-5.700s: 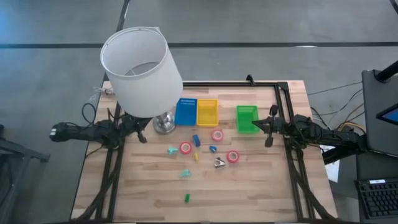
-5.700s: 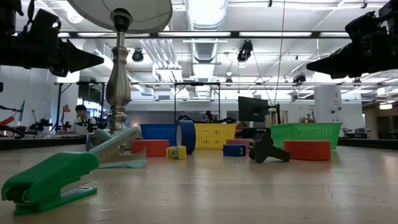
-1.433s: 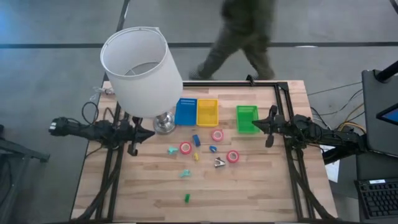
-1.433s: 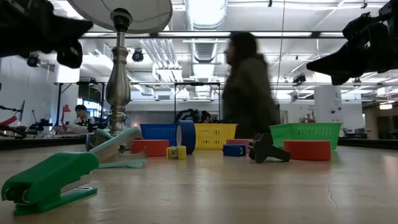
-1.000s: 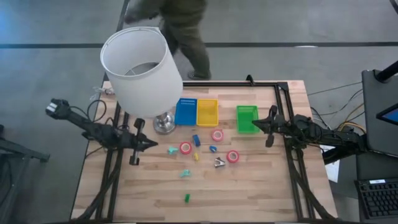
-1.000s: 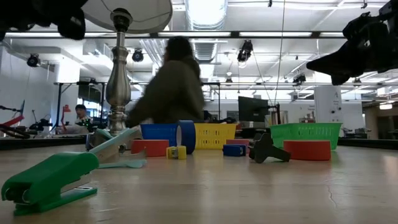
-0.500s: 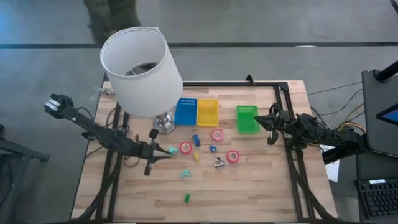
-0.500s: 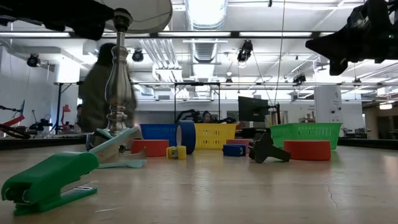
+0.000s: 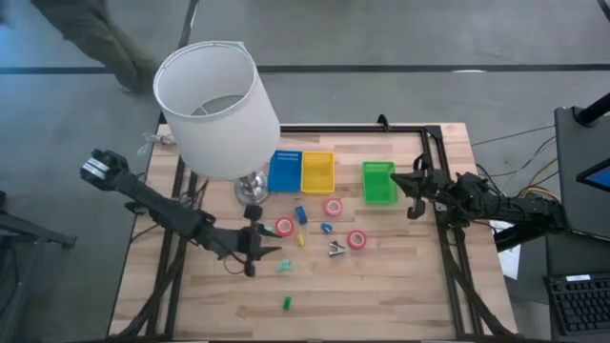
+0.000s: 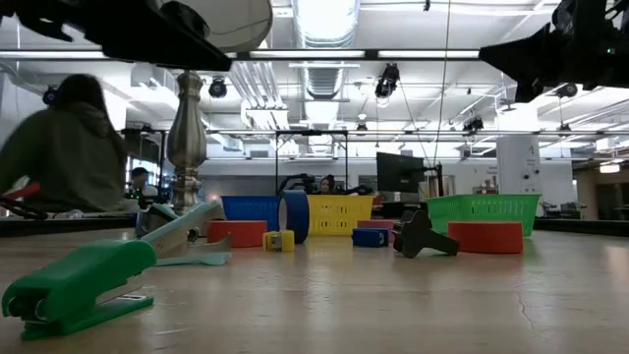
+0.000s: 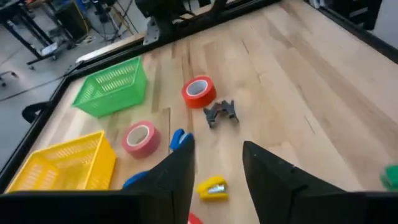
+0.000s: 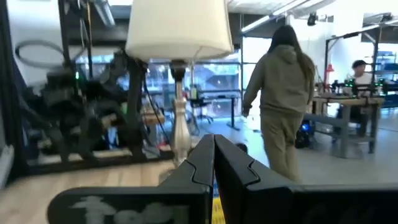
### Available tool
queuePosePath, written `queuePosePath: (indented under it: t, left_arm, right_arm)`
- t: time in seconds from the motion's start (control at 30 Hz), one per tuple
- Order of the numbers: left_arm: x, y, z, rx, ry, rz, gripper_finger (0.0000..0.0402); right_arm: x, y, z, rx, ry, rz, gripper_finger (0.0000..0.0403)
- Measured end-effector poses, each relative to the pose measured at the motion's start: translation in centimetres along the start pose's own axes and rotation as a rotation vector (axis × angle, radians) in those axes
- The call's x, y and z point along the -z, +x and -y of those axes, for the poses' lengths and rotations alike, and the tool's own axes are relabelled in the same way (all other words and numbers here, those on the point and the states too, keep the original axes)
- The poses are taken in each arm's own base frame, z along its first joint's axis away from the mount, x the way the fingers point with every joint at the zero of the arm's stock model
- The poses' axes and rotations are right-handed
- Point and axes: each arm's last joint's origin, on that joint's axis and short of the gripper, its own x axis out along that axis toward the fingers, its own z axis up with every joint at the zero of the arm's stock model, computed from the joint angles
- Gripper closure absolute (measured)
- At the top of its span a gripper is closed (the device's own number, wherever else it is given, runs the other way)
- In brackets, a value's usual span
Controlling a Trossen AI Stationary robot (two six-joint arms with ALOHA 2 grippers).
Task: Pick and place Stapler, Stapler remover, tape
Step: Put the yellow stapler into the blue bin
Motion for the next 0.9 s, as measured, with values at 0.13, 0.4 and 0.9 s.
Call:
queuePosePath:
  t: [0.13,0.4,0.9]
  left_arm:
    - [-0.2,1.7,0.7,-0.069,-0.022,-0.046,0.0244]
    - [-1.1,5.1,1.9,-0.113,-0.131,-0.08,0.0229]
    - [-1.4,10.4,2.3,-0.196,-0.511,-0.107,0.0229]
  right_arm:
    - [0.4,0.3,-0.1,-0.03,0.006,-0.033,0.0394]
    - [1.6,1.1,-0.1,-0.025,-0.002,-0.142,0.0394]
    - [3.1,2.3,-0.3,-0.08,-0.139,-0.238,0.0394]
